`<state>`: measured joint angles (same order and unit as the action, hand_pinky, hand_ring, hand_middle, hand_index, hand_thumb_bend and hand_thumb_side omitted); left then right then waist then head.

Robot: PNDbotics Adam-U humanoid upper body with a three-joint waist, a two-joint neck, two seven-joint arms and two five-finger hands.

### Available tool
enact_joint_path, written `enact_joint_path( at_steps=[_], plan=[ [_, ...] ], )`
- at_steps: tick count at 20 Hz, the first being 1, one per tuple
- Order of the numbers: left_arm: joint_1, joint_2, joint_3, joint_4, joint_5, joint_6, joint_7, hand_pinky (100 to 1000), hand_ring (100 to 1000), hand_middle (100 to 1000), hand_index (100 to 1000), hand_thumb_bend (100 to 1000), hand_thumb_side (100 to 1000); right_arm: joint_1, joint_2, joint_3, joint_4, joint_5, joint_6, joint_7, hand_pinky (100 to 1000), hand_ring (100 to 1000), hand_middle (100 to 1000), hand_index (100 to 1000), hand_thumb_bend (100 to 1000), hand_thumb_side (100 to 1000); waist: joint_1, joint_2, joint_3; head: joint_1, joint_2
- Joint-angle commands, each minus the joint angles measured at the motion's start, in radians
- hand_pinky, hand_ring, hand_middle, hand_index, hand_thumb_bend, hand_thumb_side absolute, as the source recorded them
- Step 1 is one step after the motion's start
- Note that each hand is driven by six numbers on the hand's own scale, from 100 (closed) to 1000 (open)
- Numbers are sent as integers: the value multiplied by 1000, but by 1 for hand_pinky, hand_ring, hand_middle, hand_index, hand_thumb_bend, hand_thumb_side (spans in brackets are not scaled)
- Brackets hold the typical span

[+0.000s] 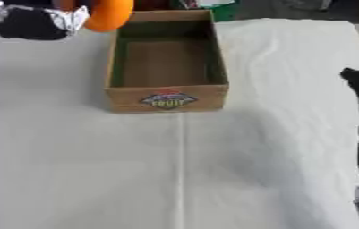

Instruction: Pick up objects on the table and place them in the box.

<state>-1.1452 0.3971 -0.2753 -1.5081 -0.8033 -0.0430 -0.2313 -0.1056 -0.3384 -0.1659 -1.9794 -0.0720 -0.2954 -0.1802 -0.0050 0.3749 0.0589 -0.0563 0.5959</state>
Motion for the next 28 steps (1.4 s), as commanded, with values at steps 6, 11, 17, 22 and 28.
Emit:
enact_joint_path(
  at_steps=[6, 11, 17, 22, 28],
  plan=[
    [-97, -140, 106, 311, -207, -82, 213, 169, 439, 502, 630, 100, 392, -15, -20, 11, -21, -16, 8, 27, 952, 867, 687, 938, 100, 1000, 11, -8, -45, 38, -18],
    [-103, -224, 161, 508, -341, -102, 284, 126, 398, 492, 621, 100, 376, -17, -18, 17, -21, -20, 11, 36, 954, 868, 686, 939, 100, 1000, 10, -7, -60, 36, -17],
    [-97, -300, 194, 667, -519, -94, 343, 111, 401, 478, 609, 100, 355, -20, -8, 17, -21, -25, 18, 39, 956, 868, 686, 940, 100, 1000, 2, -5, -62, 12, -21],
    [-79, -333, 196, 713, -678, -101, 339, 146, 459, 502, 668, 100, 327, -19, -3, 17, -21, -27, 18, 42, 957, 869, 685, 941, 100, 1000, -1, -6, -62, 15, -14],
    [-72, -332, 197, 702, -743, -102, 251, 407, 671, 678, 876, 100, 307, -15, 4, 14, -21, -24, 23, 42, 959, 869, 684, 941, 100, 1000, 1, -6, -60, 20, -14]
  ],
)
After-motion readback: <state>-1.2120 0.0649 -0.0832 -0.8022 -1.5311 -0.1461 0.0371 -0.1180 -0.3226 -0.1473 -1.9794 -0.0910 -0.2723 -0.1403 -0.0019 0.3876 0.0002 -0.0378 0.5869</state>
